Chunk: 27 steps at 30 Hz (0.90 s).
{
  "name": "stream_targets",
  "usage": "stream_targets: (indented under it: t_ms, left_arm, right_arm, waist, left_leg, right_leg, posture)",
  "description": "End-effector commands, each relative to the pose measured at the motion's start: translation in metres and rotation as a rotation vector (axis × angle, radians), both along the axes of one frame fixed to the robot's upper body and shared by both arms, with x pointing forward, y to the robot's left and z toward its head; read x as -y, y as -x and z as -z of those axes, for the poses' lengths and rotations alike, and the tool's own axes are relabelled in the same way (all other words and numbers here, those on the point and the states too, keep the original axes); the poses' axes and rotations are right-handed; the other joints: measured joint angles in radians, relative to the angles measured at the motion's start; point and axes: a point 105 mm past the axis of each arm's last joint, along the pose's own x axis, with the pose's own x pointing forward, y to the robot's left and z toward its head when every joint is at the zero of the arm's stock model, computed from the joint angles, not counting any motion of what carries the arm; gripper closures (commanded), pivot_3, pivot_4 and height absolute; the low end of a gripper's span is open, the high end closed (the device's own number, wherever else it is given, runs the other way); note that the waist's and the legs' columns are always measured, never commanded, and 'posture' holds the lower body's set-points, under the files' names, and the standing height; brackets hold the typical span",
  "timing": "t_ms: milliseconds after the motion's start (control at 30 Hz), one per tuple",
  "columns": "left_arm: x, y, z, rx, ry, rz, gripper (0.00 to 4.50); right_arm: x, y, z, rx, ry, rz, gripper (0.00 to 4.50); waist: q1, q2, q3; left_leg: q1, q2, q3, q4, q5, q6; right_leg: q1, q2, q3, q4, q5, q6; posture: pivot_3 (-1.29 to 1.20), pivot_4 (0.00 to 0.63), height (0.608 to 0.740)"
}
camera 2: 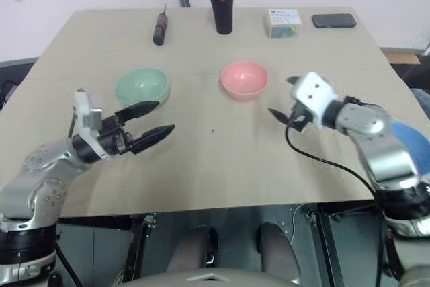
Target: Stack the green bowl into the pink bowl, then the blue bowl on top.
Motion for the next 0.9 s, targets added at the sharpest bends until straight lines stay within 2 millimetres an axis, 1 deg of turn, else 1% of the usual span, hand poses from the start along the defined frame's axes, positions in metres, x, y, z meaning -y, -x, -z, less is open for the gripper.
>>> stream_targets:
  t_ms: [33, 133, 267, 300, 333, 400, 500, 533, 567, 600, 633, 700, 767, 833, 900]
  left_arm:
    - [-0.004, 0.009, -0.011, 0.063, -0.029, -0.021, 0.02]
    - [-0.012, 0.016, -0.01, 0.059, -0.046, -0.043, 0.02]
    - [-0.018, 0.022, -0.013, 0.065, -0.059, -0.065, 0.02]
    - [-0.019, 0.024, -0.014, 0.067, -0.061, -0.07, 0.0]
    - [-0.019, 0.025, -0.014, 0.068, -0.062, -0.073, 0.0]
    - [-0.02, 0.027, -0.015, 0.073, -0.065, -0.081, 0.0]
    - [-0.021, 0.03, -0.017, 0.078, -0.062, -0.095, 0.0]
    - [-0.021, 0.031, -0.017, 0.078, -0.061, -0.097, 0.0]
    - [-0.021, 0.031, -0.016, 0.078, -0.061, -0.099, 0.0]
    - [-0.021, 0.032, -0.016, 0.077, -0.06, -0.1, 0.0]
    - [-0.021, 0.032, -0.015, 0.077, -0.058, -0.101, 0.0]
    - [-0.02, 0.032, -0.015, 0.076, -0.056, -0.102, 0.0]
    - [-0.019, 0.032, -0.014, 0.076, -0.053, -0.101, 0.0]
    - [-0.02, 0.031, -0.013, 0.076, -0.052, -0.101, 0.0]
    - [-0.02, 0.03, -0.013, 0.076, -0.051, -0.102, 0.0]
  right_arm:
    - [-0.026, -0.02, -0.003, 0.057, 0.081, -0.11, 0.0]
    - [-0.037, -0.041, 0.005, 0.056, 0.156, -0.147, 0.0]
    - [-0.042, -0.061, 0.013, 0.035, 0.206, -0.157, 0.0]
    - [-0.042, -0.064, 0.015, 0.029, 0.217, -0.155, 0.53]
    - [-0.042, -0.067, 0.017, 0.02, 0.229, -0.157, 0.83]
    - [-0.042, -0.07, 0.019, 0.012, 0.244, -0.166, 1.73]
    - [-0.044, -0.072, 0.017, 0.01, 0.254, -0.189, 3.09]
    - [-0.045, -0.073, 0.015, 0.012, 0.251, -0.194, 3.45]
    - [-0.046, -0.073, 0.014, 0.018, 0.253, -0.2, 4.11]
    - [-0.046, -0.073, 0.012, 0.022, 0.255, -0.204, 4.29]
    - [-0.047, -0.073, 0.011, 0.026, 0.255, -0.209, 4.42]
    - [-0.046, -0.072, 0.006, 0.045, 0.255, -0.224, 4.42]
    - [-0.042, -0.065, 0.002, 0.043, 0.26, -0.255, 4.42]
    - [-0.031, -0.051, -0.001, 0.015, 0.282, -0.3, 4.42]
    - [-0.016, -0.029, 0.001, -0.04, 0.32, -0.34, 4.42]
  waist:
    - [0.0, 0.0, 0.0]
    - [-0.001, 0.0, 0.001]
    - [0.001, -0.001, 0.001]
    - [0.0, -0.001, 0.001]
    - [-0.004, 0.0, 0.001]
    - [-0.005, 0.0, 0.001]
    - [-0.008, 0.0, 0.001]
    - [-0.009, 0.0, 0.001]
    - [-0.009, 0.0, 0.001]
    - [-0.01, 0.0, 0.001]
    - [-0.01, 0.0, 0.001]
    - [-0.009, 0.0, 0.001]
    - [-0.008, 0.001, 0.002]
    - [-0.004, 0.001, 0.002]
    - [0.006, 0.001, 0.002]
  left_leg:
    - [0.0, 0.0, 0.0, -0.001, 0.0, 0.0]
    - [-0.002, -0.001, -0.001, -0.001, 0.0, 0.0]
    - [-0.003, -0.002, -0.002, -0.001, 0.0, 0.0]
    - [-0.003, -0.002, -0.002, -0.001, 0.0, 0.0]
    - [-0.002, -0.002, -0.002, -0.001, 0.0, 0.0]
    - [-0.002, -0.002, -0.002, -0.001, 0.0, -0.001]
    - [-0.001, -0.001, -0.001, -0.001, 0.0, -0.001]
    - [-0.001, -0.001, -0.001, -0.001, 0.0, -0.001]
    - [0.0, -0.001, -0.001, -0.001, 0.0, -0.001]
    - [0.0, -0.001, -0.001, -0.001, 0.0, -0.001]
    - [0.0, -0.001, 0.0, -0.001, 0.0, -0.001]
    - [0.0, -0.001, 0.0, -0.001, 0.0, -0.001]
    - [0.0, -0.001, 0.0, -0.001, 0.0, -0.001]
    - [0.0, -0.001, 0.0, -0.001, 0.0, -0.001]
    - [0.0, -0.001, -0.001, -0.001, 0.0, -0.001]
  right_leg:
    - [-0.001, -0.001, 0.001, 0.0, 0.0, 0.0]
    - [-0.004, -0.001, 0.001, 0.001, 0.0, 0.0]
    - [-0.004, -0.003, 0.001, 0.001, 0.0, 0.0]
    - [-0.004, -0.003, 0.001, 0.002, 0.0, 0.0]
    - [-0.004, -0.003, 0.001, 0.002, 0.0, 0.0]
    - [-0.004, -0.003, 0.001, 0.004, 0.0, 0.0]
    - [-0.004, -0.003, 0.002, 0.005, 0.0, 0.0]
    - [-0.005, -0.003, 0.002, 0.005, 0.0, -0.001]
    - [-0.005, -0.003, 0.002, 0.007, 0.0, -0.001]
    - [-0.005, -0.003, 0.003, 0.007, 0.0, -0.001]
    - [-0.005, -0.003, 0.003, 0.008, 0.0, -0.001]
    - [-0.006, -0.003, 0.004, 0.009, 0.0, -0.001]
    - [-0.005, -0.003, 0.004, 0.009, 0.0, -0.001]
    - [-0.005, -0.003, 0.003, 0.009, 0.0, -0.001]
    - [-0.005, -0.003, 0.003, 0.008, 0.0, -0.001]
  posture:
    - [0.0, 0.15, 0.74]
    - [0.0, 0.15, 0.74]
    - [0.0, 0.15, 0.74]
    - [0.0, 0.15, 0.74]
    - [0.0, 0.15, 0.74]
    - [0.0, 0.15, 0.74]
    - [0.0, 0.15, 0.74]
    - [0.0, 0.15, 0.74]
    - [0.0, 0.15, 0.74]
    - [0.0, 0.15, 0.74]
    - [0.0, 0.15, 0.74]
    - [0.0, 0.15, 0.74]
    - [0.0, 0.15, 0.74]
    - [0.0, 0.15, 0.74]
    - [0.0, 0.15, 0.74]
